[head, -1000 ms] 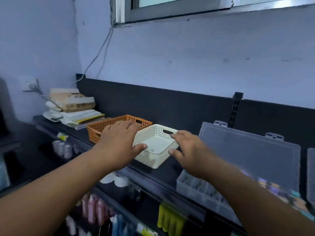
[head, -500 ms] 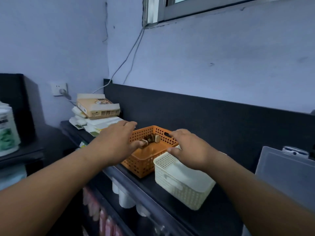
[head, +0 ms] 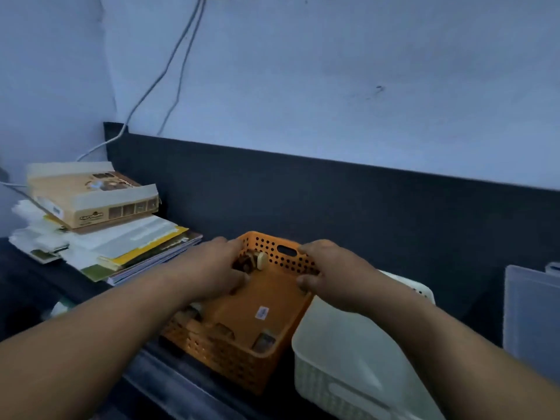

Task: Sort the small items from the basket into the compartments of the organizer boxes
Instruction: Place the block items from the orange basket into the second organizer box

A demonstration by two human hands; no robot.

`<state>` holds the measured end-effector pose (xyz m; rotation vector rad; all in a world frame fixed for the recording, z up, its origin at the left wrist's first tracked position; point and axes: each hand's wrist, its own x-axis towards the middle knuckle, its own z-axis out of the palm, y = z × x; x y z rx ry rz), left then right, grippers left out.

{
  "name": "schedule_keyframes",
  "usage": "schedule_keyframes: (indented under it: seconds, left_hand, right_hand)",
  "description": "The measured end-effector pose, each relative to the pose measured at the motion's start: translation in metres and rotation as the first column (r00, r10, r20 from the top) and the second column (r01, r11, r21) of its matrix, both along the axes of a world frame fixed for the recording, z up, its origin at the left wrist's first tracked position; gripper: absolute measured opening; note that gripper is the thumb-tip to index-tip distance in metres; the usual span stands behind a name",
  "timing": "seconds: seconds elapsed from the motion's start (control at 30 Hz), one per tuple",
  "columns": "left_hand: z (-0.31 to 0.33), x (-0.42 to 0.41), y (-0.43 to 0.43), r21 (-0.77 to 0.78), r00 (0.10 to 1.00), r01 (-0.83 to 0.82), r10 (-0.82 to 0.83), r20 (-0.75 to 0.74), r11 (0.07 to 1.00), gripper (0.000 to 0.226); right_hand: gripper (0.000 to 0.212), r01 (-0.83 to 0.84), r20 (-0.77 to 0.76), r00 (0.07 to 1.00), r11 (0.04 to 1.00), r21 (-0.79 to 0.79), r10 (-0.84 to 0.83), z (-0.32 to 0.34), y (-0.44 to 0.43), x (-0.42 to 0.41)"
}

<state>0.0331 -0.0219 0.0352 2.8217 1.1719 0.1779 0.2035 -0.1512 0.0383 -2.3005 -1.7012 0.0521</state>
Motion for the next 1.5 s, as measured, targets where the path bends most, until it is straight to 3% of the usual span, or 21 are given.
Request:
schedule_keyframes:
  seconds: [0.1,0.33,0.53,0.7,0.83,1.0,1.13,1.23,1.37,1.5]
  left_hand:
    - [-0.009,0.012,0.038,-0.048,0.991,0.109,-0.113,-0.079,0.993,0.025]
    - [-0.033,0.036,0.087,-0.228,0.925,0.255,-0.306,-0.225,0.94,0.053]
    - [-0.049,0.052,0.097,-0.162,0.848,0.368,-0.402,-0.346,0.915,0.042]
    - [-0.048,0.059,0.099,-0.211,0.818,0.43,-0.477,-0.32,0.878,0.05]
    - [-0.054,0.057,0.106,-0.288,0.819,0.431,-0.505,-0.275,0.855,0.046]
    - [-0.054,0.055,0.108,-0.378,0.82,0.422,-0.525,-0.228,0.824,0.046]
    - [-0.052,0.056,0.11,-0.455,0.85,0.392,-0.504,-0.153,0.8,0.052]
    - [-0.049,0.056,0.114,-0.497,0.887,0.396,-0.462,-0.012,0.772,0.061]
    - [-0.038,0.057,0.123,-0.55,0.895,0.438,-0.4,0.196,0.711,0.058]
    - [-0.019,0.059,0.118,-0.59,0.864,0.502,-0.34,0.371,0.632,0.059]
  right_hand:
    - [0.062,0.081,0.01,0.997,0.996,-0.044,-0.08,-0.003,0.02,-0.001]
    - [0.063,0.233,-0.012,0.972,0.968,-0.092,-0.235,-0.016,0.056,-0.006]
    - [0.058,0.334,0.092,0.942,0.923,-0.192,-0.322,-0.034,0.073,-0.002]
    - [0.017,0.385,0.359,0.887,0.894,-0.229,-0.29,-0.041,0.096,0.004]
    - [0.024,0.43,0.488,0.843,0.83,-0.356,-0.227,-0.053,0.114,0.013]
    - [0.032,0.448,0.524,0.827,0.802,-0.396,-0.204,-0.056,0.126,0.013]
    - [0.033,0.361,0.378,0.901,0.85,-0.384,-0.212,-0.053,0.123,0.007]
    - [0.034,0.319,0.194,0.942,0.91,-0.266,-0.274,-0.047,0.115,0.005]
    - [0.029,0.4,-0.154,0.905,0.916,-0.005,-0.396,-0.029,0.097,-0.001]
    - [0.022,0.426,-0.385,0.856,0.893,0.146,-0.346,-0.014,0.076,-0.008]
